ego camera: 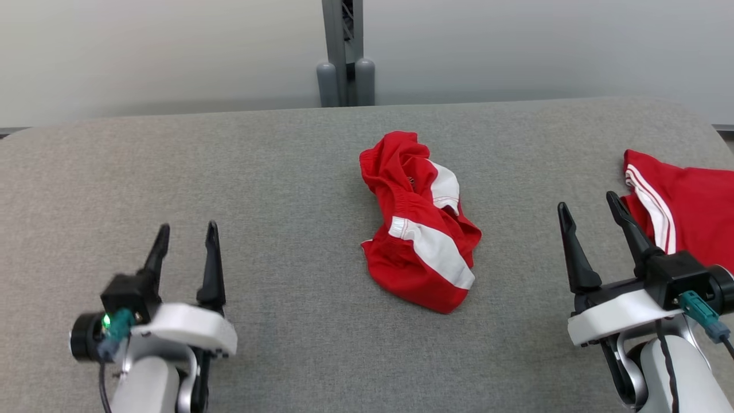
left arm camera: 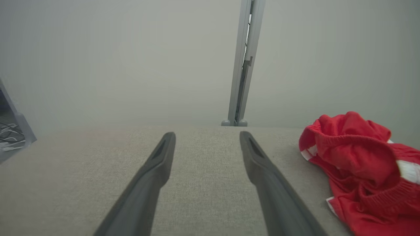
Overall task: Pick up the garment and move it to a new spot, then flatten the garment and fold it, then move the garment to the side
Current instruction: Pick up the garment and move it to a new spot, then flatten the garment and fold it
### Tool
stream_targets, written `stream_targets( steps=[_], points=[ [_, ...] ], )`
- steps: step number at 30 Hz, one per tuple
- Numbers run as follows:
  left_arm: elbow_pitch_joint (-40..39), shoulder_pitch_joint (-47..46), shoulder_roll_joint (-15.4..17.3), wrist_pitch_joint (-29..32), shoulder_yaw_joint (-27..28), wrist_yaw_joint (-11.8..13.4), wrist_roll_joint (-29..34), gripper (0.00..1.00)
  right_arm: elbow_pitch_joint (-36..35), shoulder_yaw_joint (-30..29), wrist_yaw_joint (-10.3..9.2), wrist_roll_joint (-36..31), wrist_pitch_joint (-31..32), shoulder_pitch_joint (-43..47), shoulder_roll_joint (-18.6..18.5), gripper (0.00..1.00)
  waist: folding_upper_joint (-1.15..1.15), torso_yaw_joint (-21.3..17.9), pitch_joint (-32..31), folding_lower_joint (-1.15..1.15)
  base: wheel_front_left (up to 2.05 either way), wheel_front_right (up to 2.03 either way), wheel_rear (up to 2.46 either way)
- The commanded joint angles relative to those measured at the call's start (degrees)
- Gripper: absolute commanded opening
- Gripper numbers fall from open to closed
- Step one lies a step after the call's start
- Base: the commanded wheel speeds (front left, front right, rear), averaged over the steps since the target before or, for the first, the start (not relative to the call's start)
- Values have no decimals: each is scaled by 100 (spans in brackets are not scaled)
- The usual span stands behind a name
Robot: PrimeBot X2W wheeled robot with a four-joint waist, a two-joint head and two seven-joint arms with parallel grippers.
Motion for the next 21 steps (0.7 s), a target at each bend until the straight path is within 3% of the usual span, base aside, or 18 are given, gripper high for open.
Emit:
stream_targets(
  steps=[1,5,17,21],
  points=[
    [-97,137,-43,-15,96,-5,186,100,-20,-31,1,37,-8,79,-43,100,0,46,-26,0,0,0,0],
    [-398,700,-222,-14,114,205,1155,100,37,-60,1,22,-8,145,-37,100,0,177,-77,0,0,0,0],
    [-642,901,-445,-15,144,94,1388,100,201,85,1,61,-8,108,-46,100,0,511,-122,0,0,0,0],
    [-583,861,-461,-15,109,65,1388,100,595,234,1,77,-8,-30,-141,100,0,679,-56,0,0,0,0]
  ],
)
